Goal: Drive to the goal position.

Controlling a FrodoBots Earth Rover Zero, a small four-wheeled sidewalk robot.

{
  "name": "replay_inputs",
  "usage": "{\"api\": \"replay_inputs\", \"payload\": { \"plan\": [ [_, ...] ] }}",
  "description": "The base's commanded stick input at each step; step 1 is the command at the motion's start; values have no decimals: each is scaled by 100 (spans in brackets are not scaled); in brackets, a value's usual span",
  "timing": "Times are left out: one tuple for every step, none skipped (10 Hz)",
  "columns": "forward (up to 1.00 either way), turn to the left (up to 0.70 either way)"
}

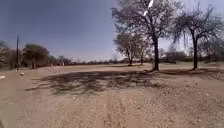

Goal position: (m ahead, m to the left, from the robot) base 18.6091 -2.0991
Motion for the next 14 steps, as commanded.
{"api": "replay_inputs", "payload": {
  "plan": [
    [85,0],
    [85,0],
    [85,0],
    [85,0],
    [85,0],
    [85,0],
    [85,0],
    [85,0],
    [85,0],
    [85,0],
    [85,0],
    [85,0],
    [85,0],
    [85,0]
  ]
}}
